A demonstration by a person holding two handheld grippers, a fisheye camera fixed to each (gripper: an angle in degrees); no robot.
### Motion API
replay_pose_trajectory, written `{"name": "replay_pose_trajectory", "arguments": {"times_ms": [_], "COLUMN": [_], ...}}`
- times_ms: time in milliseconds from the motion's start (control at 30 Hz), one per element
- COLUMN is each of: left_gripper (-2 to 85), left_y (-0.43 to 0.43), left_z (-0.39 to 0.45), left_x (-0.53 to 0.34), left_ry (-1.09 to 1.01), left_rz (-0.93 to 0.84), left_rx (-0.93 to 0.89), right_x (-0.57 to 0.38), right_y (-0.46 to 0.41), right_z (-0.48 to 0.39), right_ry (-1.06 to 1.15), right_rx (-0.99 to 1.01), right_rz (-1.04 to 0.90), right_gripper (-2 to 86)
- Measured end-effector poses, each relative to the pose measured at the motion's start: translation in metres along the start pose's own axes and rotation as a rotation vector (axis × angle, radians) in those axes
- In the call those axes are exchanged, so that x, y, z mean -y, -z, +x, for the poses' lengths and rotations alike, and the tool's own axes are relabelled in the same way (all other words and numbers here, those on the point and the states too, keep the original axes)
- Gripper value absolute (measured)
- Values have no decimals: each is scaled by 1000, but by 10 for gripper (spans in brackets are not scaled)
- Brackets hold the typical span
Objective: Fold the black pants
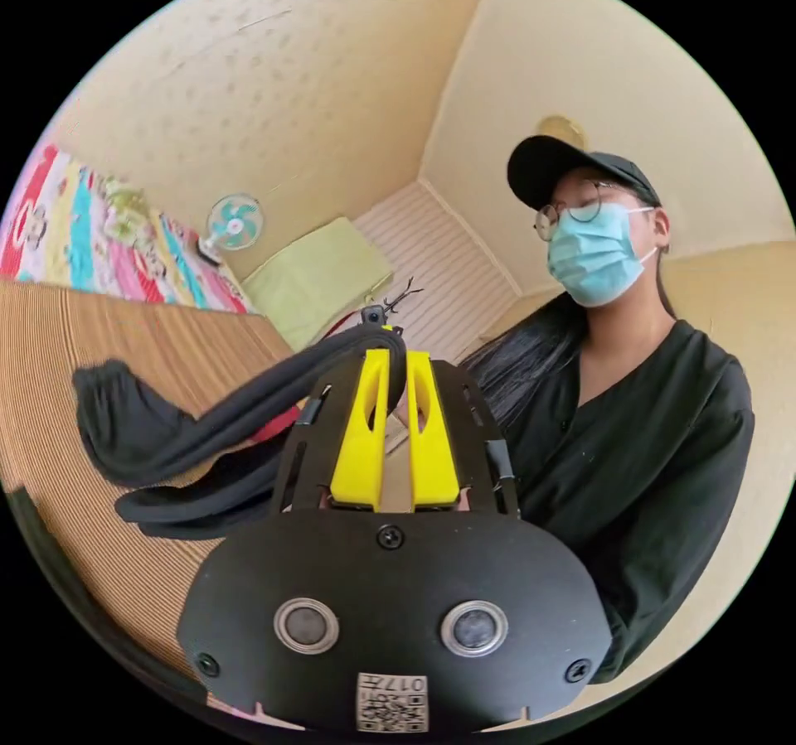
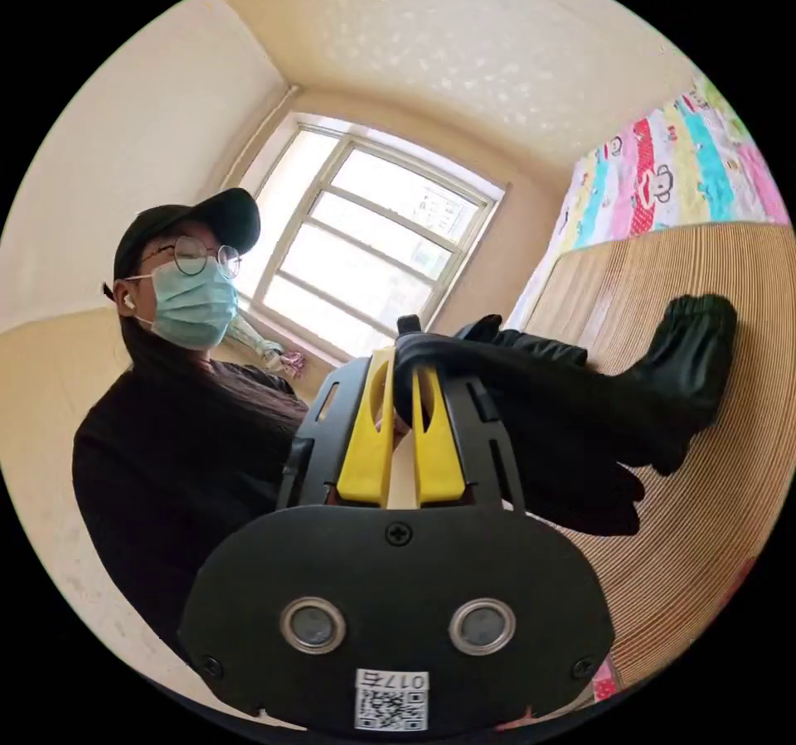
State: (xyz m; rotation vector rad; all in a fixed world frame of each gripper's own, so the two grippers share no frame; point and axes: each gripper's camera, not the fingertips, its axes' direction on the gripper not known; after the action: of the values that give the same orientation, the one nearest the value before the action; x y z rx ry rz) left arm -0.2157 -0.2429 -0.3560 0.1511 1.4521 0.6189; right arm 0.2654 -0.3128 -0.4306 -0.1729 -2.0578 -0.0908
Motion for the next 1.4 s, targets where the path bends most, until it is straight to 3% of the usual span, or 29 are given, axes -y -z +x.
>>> {"name": "replay_pose_trajectory", "arguments": {"times_ms": [67, 167, 267, 533, 700, 867, 933, 1033, 1133, 1300, 1400], "left_gripper": [44, 44, 44, 44, 49, 65, 83, 76, 108, 147, 138], "left_y": [-7, -10, -13, -30, -48, -82, -89, -85, -60, -33, -42], "left_z": [57, 96, 102, -15, -94, -196, -219, -228, -234, -294, -351], "left_x": [49, 103, 141, 166, 120, -53, -120, -188, -190, -142, -140], "left_ry": [-155, -183, -134, 180, 284, 672, 846, 1003, 1030, 961, 1022], "left_rz": [27, 68, 92, -7, -166, -409, -481, -430, -344, -238, -274], "left_rx": [-5, 47, 118, 453, 658, 717, 648, 405, 443, 533, 498], "right_x": [25, 67, 106, 178, 156, 8, -64, -152, -157, -87, -73], "right_y": [10, 18, 22, 6, -28, -61, -64, -58, -25, 28, 10], "right_z": [-52, -114, -131, -9, 99, 216, 258, 288, 284, 330, 395], "right_ry": [118, 185, 63, -155, -274, -509, -716, -948, -950, -834, -889], "right_rx": [17, -73, -151, -500, -670, -716, -715, -737, -730, -624, -537], "right_rz": [34, 68, 87, -6, -99, -224, -277, -406, -310, -34, -128], "right_gripper": [4, 3, 2, 1, 1, 14, 27, 44, 79, 184, 208]}}
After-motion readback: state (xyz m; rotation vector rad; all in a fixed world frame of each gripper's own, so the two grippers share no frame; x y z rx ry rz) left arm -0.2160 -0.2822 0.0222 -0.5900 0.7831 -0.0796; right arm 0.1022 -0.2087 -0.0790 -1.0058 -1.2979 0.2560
